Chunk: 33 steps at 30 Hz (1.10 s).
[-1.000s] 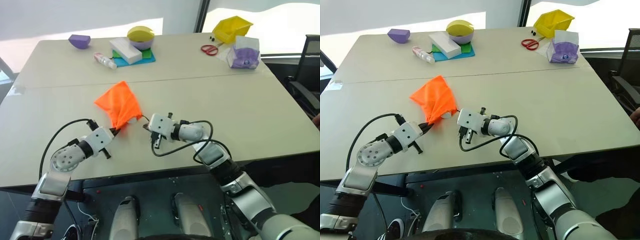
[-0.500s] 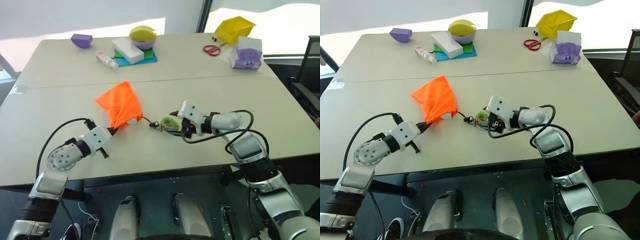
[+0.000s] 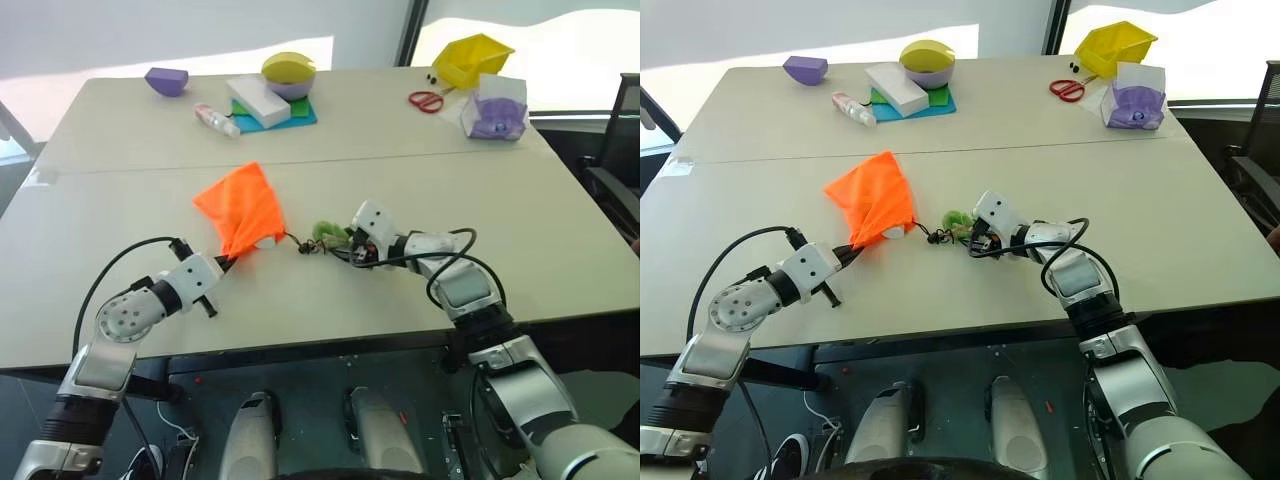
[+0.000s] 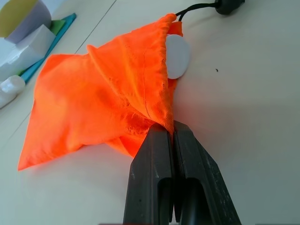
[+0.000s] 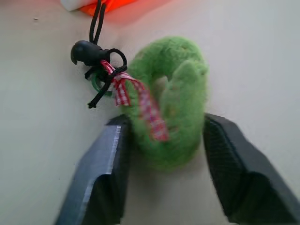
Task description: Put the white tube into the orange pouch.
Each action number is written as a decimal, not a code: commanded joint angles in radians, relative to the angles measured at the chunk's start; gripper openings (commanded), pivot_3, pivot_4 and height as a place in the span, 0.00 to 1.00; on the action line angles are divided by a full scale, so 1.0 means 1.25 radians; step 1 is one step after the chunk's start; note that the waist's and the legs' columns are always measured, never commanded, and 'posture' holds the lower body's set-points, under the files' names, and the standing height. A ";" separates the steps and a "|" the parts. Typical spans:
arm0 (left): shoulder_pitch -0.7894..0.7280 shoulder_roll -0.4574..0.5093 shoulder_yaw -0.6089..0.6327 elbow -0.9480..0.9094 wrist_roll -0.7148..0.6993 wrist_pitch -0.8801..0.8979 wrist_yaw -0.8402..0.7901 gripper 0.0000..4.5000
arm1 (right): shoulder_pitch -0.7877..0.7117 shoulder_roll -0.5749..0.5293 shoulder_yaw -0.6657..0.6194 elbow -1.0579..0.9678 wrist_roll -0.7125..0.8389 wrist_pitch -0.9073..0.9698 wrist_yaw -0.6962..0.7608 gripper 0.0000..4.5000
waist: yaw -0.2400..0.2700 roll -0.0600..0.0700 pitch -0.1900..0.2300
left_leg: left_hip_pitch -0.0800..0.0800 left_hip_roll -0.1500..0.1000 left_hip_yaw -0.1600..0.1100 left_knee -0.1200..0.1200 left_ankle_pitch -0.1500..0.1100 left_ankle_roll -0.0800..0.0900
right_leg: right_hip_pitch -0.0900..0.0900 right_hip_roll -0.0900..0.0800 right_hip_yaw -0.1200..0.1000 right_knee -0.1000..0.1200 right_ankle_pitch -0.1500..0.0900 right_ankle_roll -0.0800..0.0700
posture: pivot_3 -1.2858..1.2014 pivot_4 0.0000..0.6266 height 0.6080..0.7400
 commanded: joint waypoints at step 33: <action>-0.170 0.052 0.012 -0.035 -0.286 0.157 -0.313 0.85 | 0.125 -0.089 -0.043 -0.209 0.083 0.006 0.026 0.00 | 0.004 0.000 0.000 | -0.001 0.000 0.000 0.003 0.000 0.000 | 0.001 0.000 0.000 -0.002 0.000 0.001 | 0.52 0.24 1.00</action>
